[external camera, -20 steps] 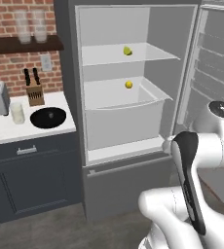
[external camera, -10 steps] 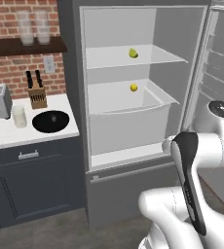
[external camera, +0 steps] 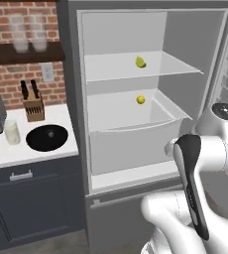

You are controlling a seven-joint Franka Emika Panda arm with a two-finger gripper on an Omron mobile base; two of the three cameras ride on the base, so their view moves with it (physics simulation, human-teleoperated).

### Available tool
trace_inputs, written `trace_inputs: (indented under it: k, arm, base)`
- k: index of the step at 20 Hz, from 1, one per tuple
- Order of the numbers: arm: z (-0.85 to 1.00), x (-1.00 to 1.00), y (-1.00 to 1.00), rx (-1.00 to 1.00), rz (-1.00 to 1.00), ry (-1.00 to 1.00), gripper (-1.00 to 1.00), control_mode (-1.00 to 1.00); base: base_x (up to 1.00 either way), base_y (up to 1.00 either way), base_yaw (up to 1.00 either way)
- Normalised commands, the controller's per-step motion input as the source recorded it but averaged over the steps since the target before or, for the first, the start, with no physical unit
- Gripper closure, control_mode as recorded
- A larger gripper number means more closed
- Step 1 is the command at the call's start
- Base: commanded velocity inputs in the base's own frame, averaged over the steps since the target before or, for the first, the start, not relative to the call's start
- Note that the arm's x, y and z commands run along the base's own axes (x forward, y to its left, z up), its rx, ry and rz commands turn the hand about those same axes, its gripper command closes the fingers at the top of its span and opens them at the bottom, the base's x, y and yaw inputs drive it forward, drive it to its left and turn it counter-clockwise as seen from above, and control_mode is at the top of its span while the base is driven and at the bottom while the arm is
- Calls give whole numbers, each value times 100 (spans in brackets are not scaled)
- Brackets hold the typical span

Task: Grab a lemon wedge from the fridge and one ice cube from the ice bowl, and put them in the glass of lemonade.

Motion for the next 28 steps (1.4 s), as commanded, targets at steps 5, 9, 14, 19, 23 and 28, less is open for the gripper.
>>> trace_inputs:
  k: [5, 9, 14, 19, 23, 28]
  arm:
    - [0, 0, 0, 0, 0, 0, -100, 100]
    - [0, 0, 0, 0, 0, 0, -100, 100]
    - [0, 0, 0, 0, 0, 0, -100, 100]
    - [0, 0, 0, 0, 0, 0, -100, 100]
    - [0, 0, 0, 0, 0, 0, -100, -100]
    - [8, 0, 0, 0, 0, -12, -100, -100]
  base:
    - [67, -34, 6]
    - [63, -23, 4]
    - [63, -12, 3]
    - [22, -1, 2]
    - [0, 0, 0]
    - [0, 0, 0]
